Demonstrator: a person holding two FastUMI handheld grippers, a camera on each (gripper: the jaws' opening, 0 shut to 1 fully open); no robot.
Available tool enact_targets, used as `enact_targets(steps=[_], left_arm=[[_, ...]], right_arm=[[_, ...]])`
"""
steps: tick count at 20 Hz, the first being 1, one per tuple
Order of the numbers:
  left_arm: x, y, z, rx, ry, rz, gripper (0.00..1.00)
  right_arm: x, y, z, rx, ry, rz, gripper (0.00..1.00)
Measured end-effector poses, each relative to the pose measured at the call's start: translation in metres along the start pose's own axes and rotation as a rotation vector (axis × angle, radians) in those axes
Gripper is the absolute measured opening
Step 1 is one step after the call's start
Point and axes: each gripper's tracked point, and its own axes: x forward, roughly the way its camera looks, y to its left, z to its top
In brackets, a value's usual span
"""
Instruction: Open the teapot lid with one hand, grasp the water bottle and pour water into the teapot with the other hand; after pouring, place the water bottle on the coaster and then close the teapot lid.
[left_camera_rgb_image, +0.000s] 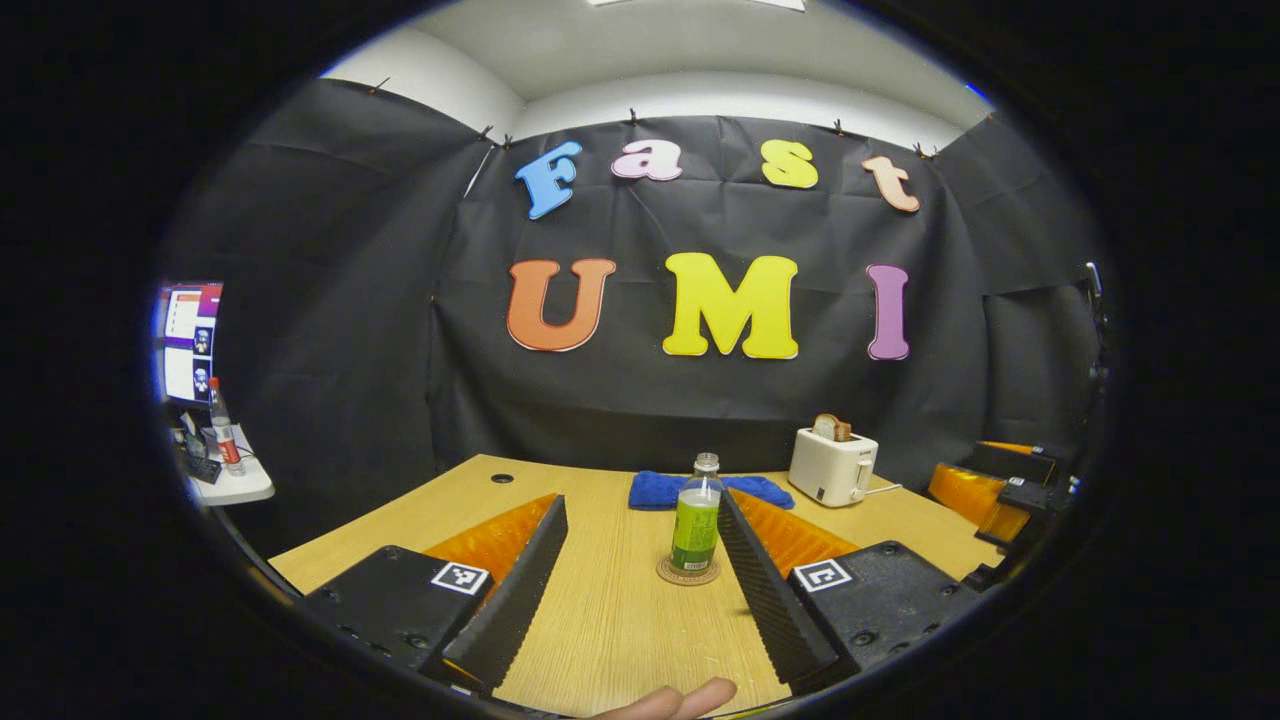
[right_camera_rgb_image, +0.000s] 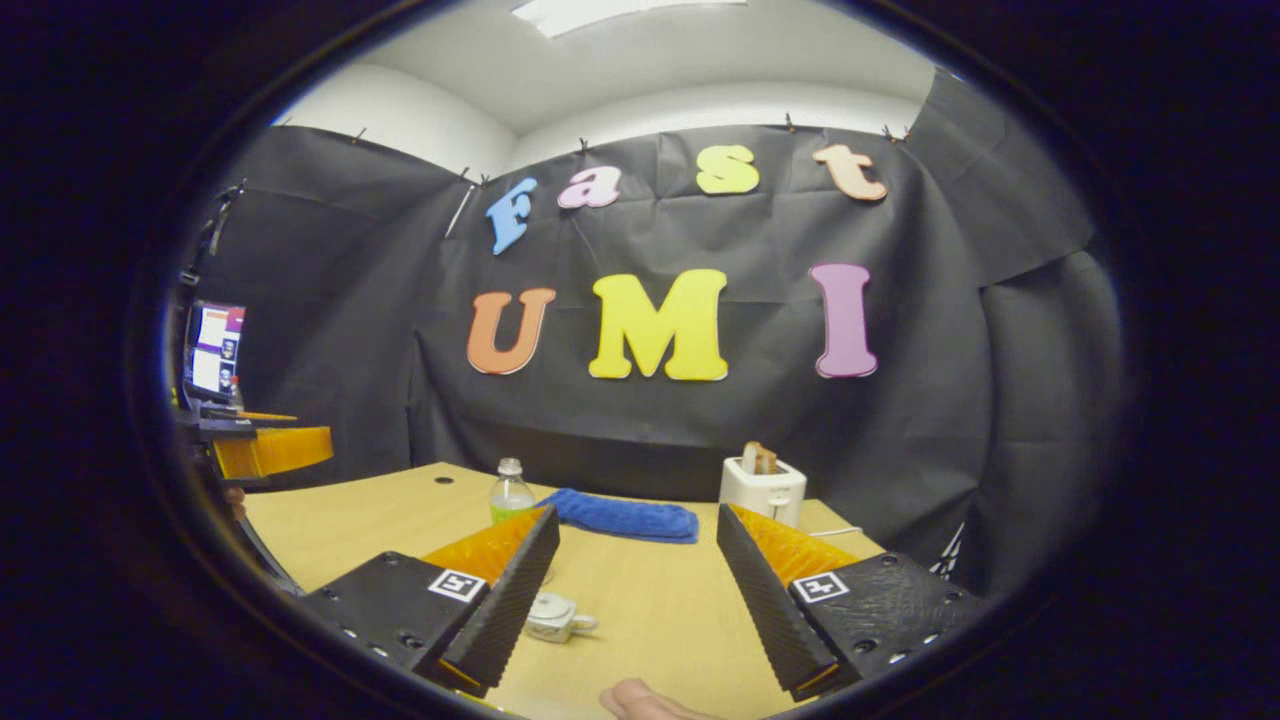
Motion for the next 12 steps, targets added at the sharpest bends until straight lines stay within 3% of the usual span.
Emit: enact_targets(steps=[5, 12], left_arm=[[-0.014, -0.013, -0.001, 0.066, -0.003, 0.026, 0.94], [-0.013, -0.020, -0.008, 0.043, -0.014, 0.022, 0.94]], right_arm=[[-0.038, -0.034, -0.001, -0.006, -0.029, -0.040, 0.95], [-0.036, -0.055, -0.009, 0.017, -0.017, -0.053, 0.95]])
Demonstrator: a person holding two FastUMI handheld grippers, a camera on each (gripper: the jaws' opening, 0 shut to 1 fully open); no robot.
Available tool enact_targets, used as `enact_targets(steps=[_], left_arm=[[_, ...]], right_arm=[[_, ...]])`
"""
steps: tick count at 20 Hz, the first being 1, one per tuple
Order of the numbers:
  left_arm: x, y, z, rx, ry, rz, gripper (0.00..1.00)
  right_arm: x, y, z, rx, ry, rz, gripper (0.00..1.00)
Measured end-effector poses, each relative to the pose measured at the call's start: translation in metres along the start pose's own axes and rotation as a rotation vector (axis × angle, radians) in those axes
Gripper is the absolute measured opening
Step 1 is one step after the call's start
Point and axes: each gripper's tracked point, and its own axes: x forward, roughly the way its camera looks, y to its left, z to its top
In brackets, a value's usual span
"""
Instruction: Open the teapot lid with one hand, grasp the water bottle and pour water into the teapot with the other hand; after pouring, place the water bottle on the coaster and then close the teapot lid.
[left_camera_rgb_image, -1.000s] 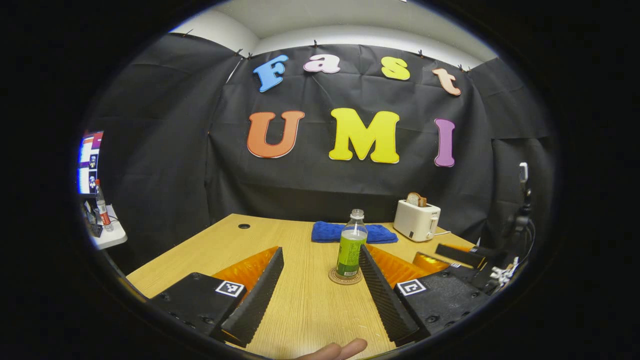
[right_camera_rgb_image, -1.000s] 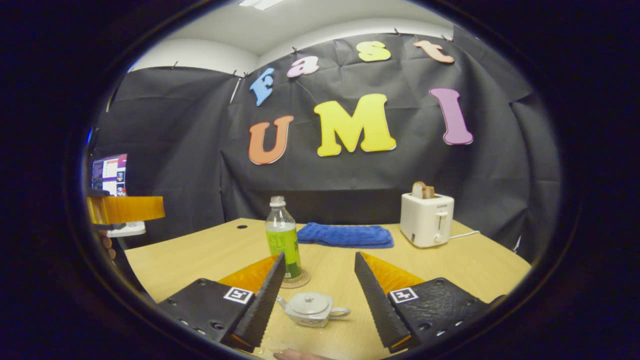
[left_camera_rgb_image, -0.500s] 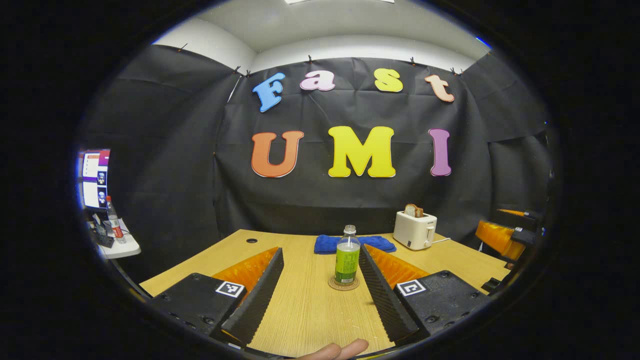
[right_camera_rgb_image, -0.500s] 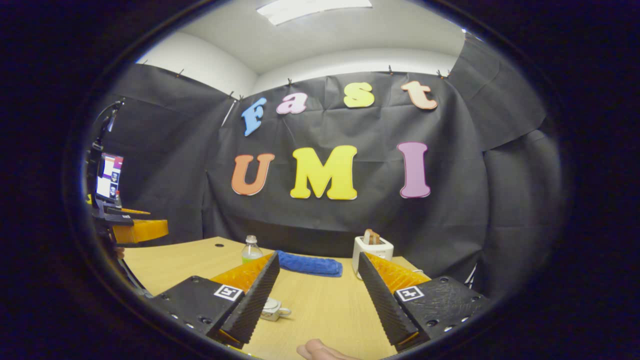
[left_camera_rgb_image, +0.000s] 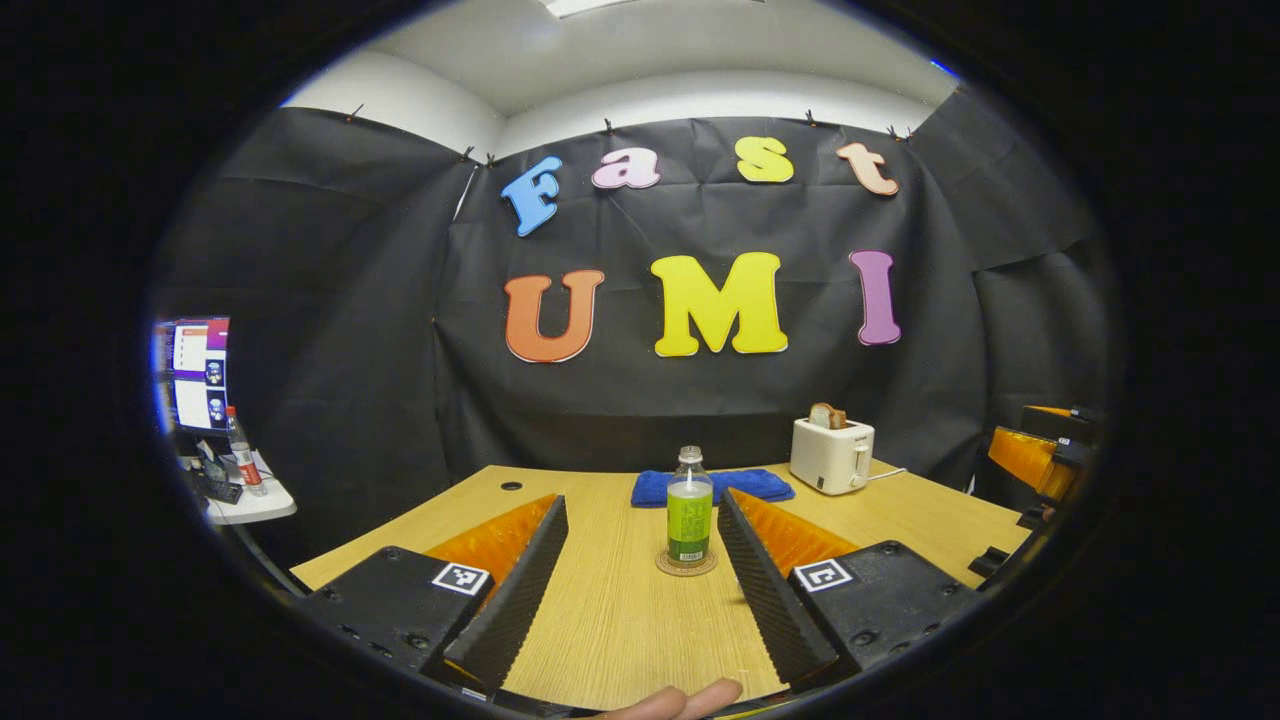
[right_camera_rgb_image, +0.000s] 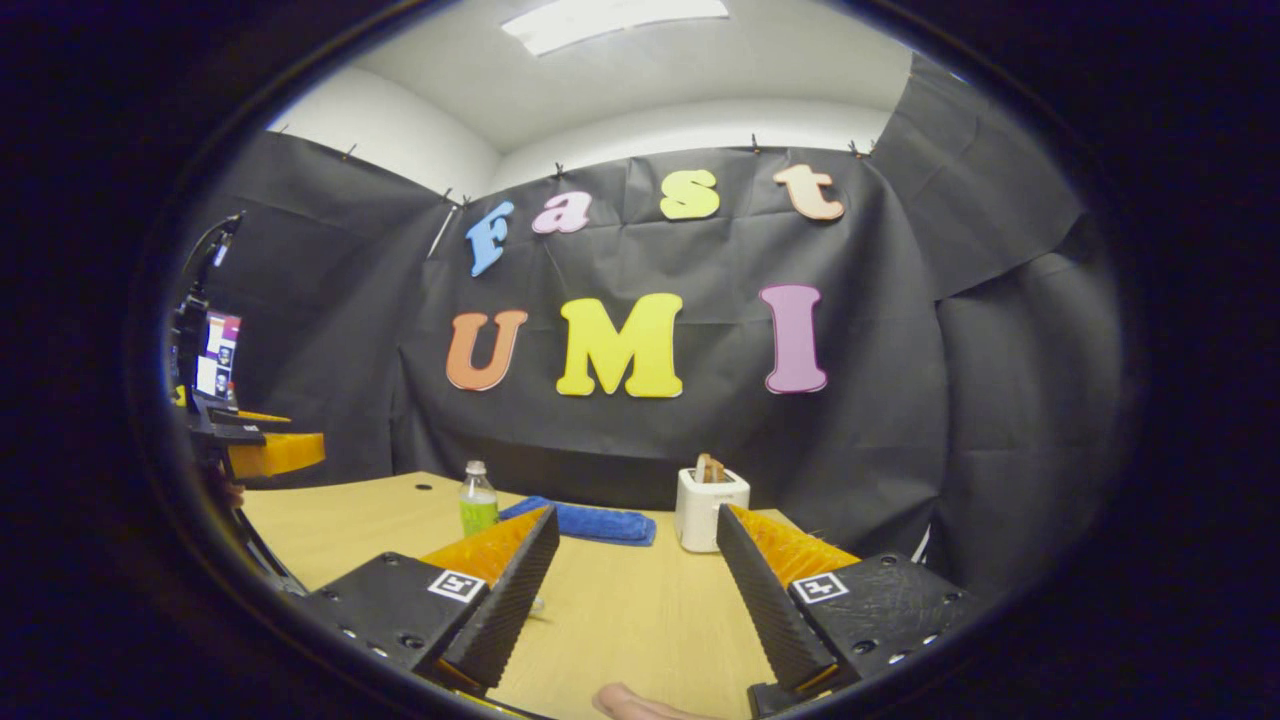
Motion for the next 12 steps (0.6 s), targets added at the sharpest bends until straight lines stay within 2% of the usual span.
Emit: enact_targets(steps=[5, 12], left_arm=[[0.006, 0.004, -0.006, -0.026, 0.012, 0.023, 0.95], [0.013, -0.007, -0.014, 0.002, 0.022, -0.005, 0.95]], right_arm=[[0.000, 0.007, -0.003, 0.007, 0.002, 0.015, 0.95], [0.003, 0.014, -0.009, 0.008, 0.007, 0.025, 0.95]])
